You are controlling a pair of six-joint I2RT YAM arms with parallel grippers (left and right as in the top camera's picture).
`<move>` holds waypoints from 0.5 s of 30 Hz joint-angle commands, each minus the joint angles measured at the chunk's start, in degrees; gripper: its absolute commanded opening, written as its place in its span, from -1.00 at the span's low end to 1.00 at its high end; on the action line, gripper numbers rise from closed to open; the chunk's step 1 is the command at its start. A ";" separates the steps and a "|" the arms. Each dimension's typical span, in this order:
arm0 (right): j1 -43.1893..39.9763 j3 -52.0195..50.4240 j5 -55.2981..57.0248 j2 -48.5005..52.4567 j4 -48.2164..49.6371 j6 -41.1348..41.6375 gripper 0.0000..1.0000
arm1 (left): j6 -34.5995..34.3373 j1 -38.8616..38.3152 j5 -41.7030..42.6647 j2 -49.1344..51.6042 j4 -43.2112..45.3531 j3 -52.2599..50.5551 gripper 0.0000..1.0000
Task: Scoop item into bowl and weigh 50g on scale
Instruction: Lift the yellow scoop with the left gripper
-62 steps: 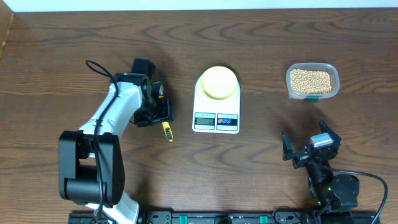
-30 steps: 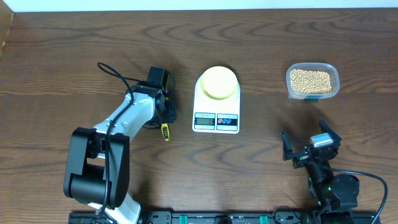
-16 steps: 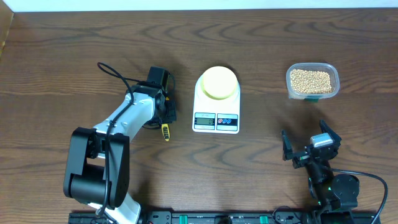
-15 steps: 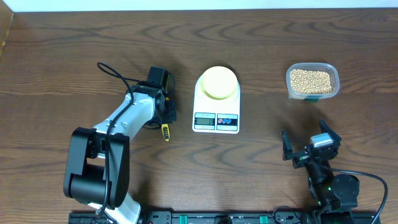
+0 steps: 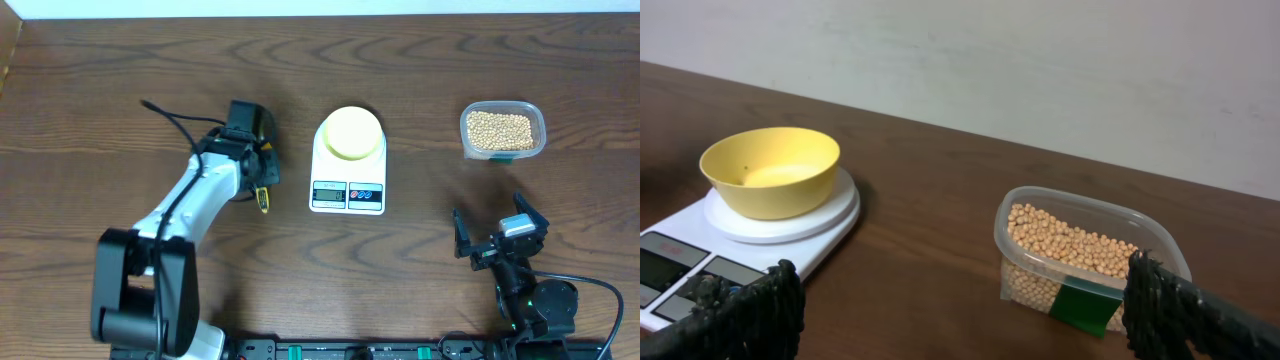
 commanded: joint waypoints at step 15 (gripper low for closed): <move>0.00 -0.07 -0.20 -0.31 -0.26 -0.42 0.98 | -5.44 4.98 -0.13 -1.62 8.61 0.26 -0.84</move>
